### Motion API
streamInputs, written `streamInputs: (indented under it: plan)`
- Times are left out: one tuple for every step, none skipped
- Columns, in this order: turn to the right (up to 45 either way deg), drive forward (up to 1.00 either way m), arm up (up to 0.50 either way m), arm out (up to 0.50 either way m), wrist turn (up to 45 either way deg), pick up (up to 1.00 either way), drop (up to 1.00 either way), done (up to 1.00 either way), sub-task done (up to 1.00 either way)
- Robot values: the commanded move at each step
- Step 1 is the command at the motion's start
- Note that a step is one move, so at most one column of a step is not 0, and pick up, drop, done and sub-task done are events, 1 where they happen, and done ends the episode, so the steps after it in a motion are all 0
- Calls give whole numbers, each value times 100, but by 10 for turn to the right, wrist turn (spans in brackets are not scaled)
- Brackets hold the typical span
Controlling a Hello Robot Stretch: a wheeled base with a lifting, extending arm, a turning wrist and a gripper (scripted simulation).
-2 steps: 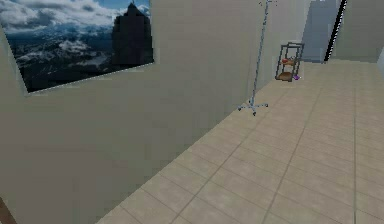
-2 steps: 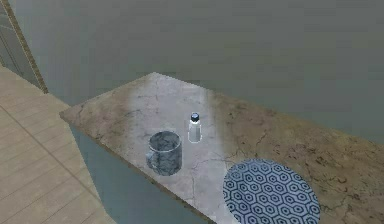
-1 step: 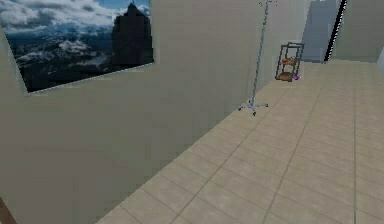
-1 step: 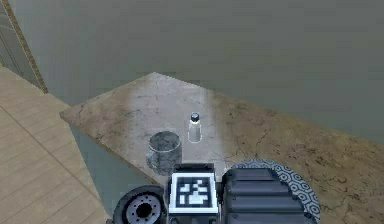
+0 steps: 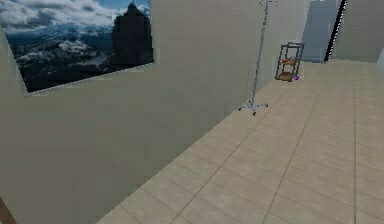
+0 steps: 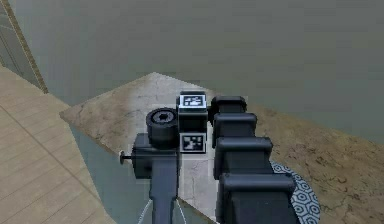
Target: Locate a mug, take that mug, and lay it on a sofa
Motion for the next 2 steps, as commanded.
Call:
streamInputs:
  plan:
    - [0, 0, 0, 0, 450, 0, 0, 0, 0]
    - [0, 0, 0, 0, 450, 0, 0, 0, 0]
